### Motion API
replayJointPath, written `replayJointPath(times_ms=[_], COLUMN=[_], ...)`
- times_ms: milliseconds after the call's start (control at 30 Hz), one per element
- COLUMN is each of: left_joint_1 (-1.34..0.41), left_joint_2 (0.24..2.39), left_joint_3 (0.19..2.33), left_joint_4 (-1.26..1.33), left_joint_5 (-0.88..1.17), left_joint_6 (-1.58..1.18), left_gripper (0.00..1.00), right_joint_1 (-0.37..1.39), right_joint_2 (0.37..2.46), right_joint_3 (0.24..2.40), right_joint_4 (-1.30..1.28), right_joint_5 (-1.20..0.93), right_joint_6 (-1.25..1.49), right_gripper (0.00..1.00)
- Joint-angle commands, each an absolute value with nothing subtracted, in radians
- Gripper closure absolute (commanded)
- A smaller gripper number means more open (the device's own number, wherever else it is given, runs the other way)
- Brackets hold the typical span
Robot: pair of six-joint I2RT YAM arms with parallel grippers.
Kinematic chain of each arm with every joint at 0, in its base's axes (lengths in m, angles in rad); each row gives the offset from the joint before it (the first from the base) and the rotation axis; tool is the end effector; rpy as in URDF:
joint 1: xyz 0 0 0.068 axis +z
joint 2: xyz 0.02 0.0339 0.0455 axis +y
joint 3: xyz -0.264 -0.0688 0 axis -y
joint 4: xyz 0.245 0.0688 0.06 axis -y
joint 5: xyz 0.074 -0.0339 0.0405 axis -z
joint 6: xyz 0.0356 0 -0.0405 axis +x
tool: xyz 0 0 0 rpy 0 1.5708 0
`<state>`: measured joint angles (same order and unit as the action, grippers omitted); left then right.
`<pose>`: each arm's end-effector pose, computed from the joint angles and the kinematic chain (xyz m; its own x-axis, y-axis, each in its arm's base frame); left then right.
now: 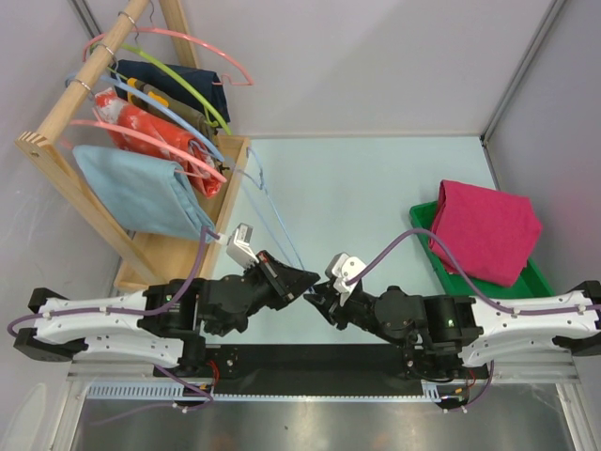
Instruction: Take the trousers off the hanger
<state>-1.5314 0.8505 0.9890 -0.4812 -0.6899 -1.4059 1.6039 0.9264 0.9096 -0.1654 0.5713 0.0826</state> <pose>0.0296 -0.1748 0.3711 -0.7391 -0.5657 -0.3656 0.1096 0.4345 -0.8940 0.0123 0.2101 0.3616 -0.0648 -0.1389 -0.9882 -0.8559 0.5169 -0.0165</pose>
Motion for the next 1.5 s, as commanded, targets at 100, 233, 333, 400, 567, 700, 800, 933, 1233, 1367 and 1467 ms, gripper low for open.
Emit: replayJointPath(times_ms=[100,233,333,400,567,700,800,933,1233,1367,1467], left_joint_1=[-1.537,-1.536,-1.537,-1.537,-1.537,-1.537,-1.537,-1.537,-1.536,-1.537,-1.537], left_joint_2=[0.873,0.862,0.838,0.824,0.781,0.72,0.672,0.631,0.548,0.468,0.411], left_joint_3=[1.034,1.009,0.959,0.933,0.875,0.799,0.726,0.672,0.546,0.493,0.471], left_joint_4=[-0.446,-0.405,-0.318,-0.262,-0.19,-0.083,-0.005,-0.003,-0.018,0.046,0.061], left_joint_5=[-0.689,-0.692,-0.693,-0.686,-0.663,-0.544,-0.465,-0.378,-0.314,-0.27,-0.192], left_joint_6=[-1.445,-1.451,-1.411,-1.364,-1.241,-1.108,-1.029,-0.997,-0.976,-0.884,-0.804], left_gripper=[1.0,0.99,0.75,0.6,0.37,0.34,0.33,0.34,0.37,0.39,0.39], right_joint_1=[1.62,1.655,1.669,1.672,1.671,1.672,1.672,1.672,1.674,1.672,1.672], right_joint_2=[0.943,0.914,0.881,0.864,0.801,0.759,0.715,0.654,0.615,0.633,0.679], right_joint_3=[0.96,0.934,0.904,0.893,0.882,0.885,0.882,0.884,0.969,0.997,1.011], right_joint_4=[-0.126,-0.103,-0.086,-0.089,-0.136,-0.254,-0.351,-0.445,-0.684,-0.673,-0.635], right_joint_5=[0.686,0.713,0.733,0.73,0.721,0.719,0.715,0.681,0.549,0.453,0.434], right_joint_6=[0.086,0.072,0.057,0.066,0.112,0.187,0.224,0.262,0.285,0.256,0.229], right_gripper=[1.0,1.0,1.0,1.0,1.0,1.0,1.0,1.0,1.0,1.0,1.0])
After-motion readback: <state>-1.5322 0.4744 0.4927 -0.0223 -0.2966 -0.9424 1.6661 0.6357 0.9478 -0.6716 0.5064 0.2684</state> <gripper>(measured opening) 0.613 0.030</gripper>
